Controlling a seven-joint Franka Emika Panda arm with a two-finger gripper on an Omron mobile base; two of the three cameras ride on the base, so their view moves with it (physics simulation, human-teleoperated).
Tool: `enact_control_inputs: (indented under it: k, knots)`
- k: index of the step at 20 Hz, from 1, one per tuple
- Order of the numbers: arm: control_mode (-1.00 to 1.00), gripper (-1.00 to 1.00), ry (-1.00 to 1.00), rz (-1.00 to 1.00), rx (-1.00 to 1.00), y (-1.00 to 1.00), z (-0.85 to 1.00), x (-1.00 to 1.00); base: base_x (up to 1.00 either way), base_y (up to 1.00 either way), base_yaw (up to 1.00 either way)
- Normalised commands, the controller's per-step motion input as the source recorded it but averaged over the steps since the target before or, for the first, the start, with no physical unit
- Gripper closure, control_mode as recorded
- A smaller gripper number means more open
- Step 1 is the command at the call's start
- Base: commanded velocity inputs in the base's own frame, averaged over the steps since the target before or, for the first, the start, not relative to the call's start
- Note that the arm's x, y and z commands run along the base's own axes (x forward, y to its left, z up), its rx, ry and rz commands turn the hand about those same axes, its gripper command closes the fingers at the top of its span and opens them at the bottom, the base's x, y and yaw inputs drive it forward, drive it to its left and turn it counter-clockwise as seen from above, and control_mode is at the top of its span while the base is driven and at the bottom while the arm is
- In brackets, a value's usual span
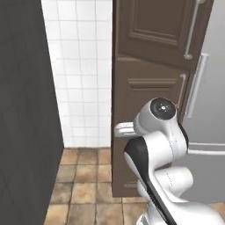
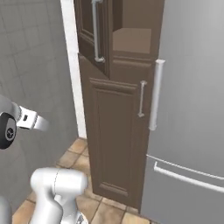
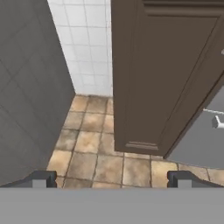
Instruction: Close all open cabinet doors.
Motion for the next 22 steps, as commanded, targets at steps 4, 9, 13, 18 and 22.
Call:
enact_control_inputs:
  k: [4, 9, 13, 18, 22]
  knots:
    - [1.0, -1.0, 0.0, 0.0, 0.0, 0.0, 0.0, 0.0, -0.01, 0.0, -0.57]
    - [1.0, -1.0, 0.0, 0.0, 0.0, 0.0, 0.0, 0.0, 0.05, 0.0, -0.5]
    - [1.0, -1.0, 0.0, 0.0, 0.0, 0.0, 0.0, 0.0, 0.11, 0.0, -0.23]
    - [1.0, -1.0, 0.0, 0.0, 0.0, 0.0, 0.0, 0.0, 0.06, 0.02, -0.01]
    - [1.0, -1.0, 0.0, 0.0, 0.0, 0.0, 0.0, 0.0, 0.4, 0.2, -0.12]
